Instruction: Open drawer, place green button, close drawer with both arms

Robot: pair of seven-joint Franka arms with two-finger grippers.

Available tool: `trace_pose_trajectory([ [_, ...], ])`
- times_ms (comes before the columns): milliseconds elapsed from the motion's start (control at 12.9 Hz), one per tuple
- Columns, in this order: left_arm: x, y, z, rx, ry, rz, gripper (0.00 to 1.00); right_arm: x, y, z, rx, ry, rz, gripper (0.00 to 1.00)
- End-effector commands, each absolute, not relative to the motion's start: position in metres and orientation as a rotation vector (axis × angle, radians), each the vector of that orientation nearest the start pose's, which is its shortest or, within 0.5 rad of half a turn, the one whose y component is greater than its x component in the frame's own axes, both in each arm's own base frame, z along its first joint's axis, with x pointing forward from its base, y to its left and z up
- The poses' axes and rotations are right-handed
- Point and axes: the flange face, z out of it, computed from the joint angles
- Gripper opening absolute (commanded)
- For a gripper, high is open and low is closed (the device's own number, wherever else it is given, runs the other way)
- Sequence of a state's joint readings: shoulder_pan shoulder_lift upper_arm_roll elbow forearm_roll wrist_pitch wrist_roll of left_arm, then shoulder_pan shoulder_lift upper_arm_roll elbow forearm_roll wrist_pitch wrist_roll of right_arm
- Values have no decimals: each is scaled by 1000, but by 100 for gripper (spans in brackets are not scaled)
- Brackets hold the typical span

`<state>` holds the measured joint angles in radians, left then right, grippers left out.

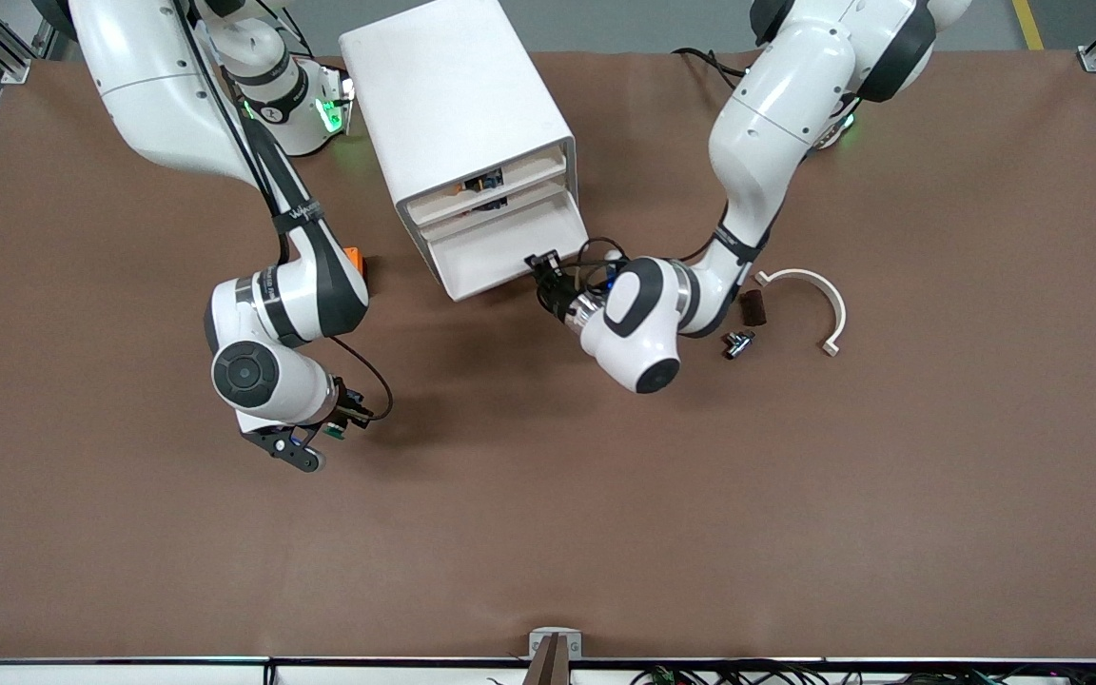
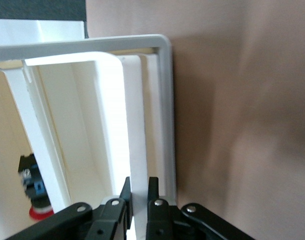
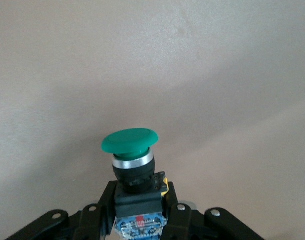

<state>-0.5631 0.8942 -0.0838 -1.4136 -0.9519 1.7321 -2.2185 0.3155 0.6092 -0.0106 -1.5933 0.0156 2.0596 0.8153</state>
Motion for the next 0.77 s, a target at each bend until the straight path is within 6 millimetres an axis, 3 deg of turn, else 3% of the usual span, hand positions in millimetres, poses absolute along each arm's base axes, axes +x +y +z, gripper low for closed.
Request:
trace_pose_trajectory([
  [0, 539, -446, 177, 1617, 2554, -1604, 1, 642, 225, 300, -3059, 935, 177, 2],
  [77, 544, -443, 179, 1622, 2540, -1587, 3, 638, 237, 310, -3040, 980, 154, 2],
  [155, 547, -441, 181, 1638, 2514, -1580, 16, 632, 252, 319, -3022, 1028, 133, 2],
  [232, 548, -441, 183, 1654, 2492, -1577, 52, 627, 266, 325, -3016, 1050, 114, 1],
  [309, 551, -440, 188, 1674, 2461, -1562, 100, 622, 279, 328, -2999, 1084, 108, 1],
  [696, 592, -407, 209, 1638, 2473, -1423, 100, 576, 364, 335, -2909, 1323, 91, 1],
])
